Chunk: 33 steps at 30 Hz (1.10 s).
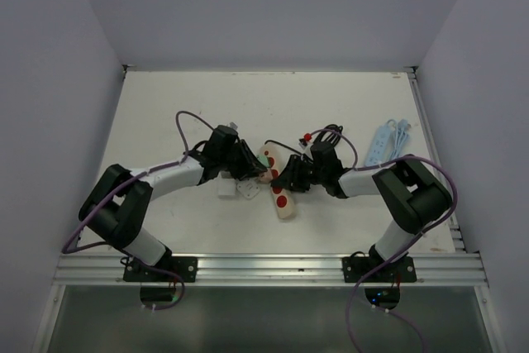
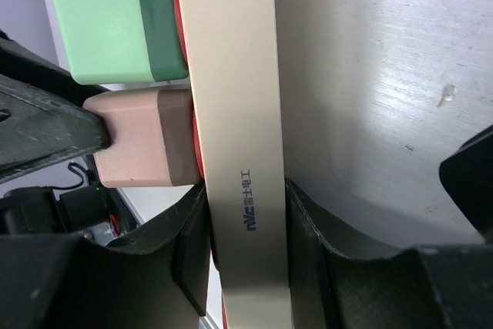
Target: Pull the plug off the socket
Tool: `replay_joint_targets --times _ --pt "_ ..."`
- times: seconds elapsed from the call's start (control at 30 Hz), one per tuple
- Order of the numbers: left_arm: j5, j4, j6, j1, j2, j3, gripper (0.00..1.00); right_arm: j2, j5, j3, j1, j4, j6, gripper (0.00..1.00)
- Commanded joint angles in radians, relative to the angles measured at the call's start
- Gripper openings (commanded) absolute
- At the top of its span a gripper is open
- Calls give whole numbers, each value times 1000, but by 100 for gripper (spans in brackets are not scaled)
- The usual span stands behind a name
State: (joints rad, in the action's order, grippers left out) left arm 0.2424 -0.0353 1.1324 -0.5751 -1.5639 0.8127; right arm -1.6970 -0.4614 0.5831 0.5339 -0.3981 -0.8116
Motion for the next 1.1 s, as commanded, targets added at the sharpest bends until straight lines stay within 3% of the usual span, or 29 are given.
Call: replay_joint_targets --times 0.0,0.13,0.33,0.57,0.6,0.67,0.8,1.07 --pt "-57 94 -6 70 134 32 0 -78 363 -94 -68 392 32 0" --pt "-98 115 6 -20 98 49 0 -67 366 -100 -69 390 28 0" --pt "-120 135 0 -39 87 42 3 -46 339 -114 -69 370 31 0" --pt "-146 121 -33 -45 94 29 56 -46 287 -118 -68 335 38 0" --pt "-147 120 -37 -46 90 25 70 -46 273 -121 -68 329 35 0" --pt "-149 115 -46 -55 81 26 80 -47 267 -126 -68 317 35 0" --pt "-147 117 -57 -68 41 31 81 -49 256 -123 -68 311 38 0" --pt "-144 137 -60 -104 -56 71 68 -61 234 -121 -69 295 38 0"
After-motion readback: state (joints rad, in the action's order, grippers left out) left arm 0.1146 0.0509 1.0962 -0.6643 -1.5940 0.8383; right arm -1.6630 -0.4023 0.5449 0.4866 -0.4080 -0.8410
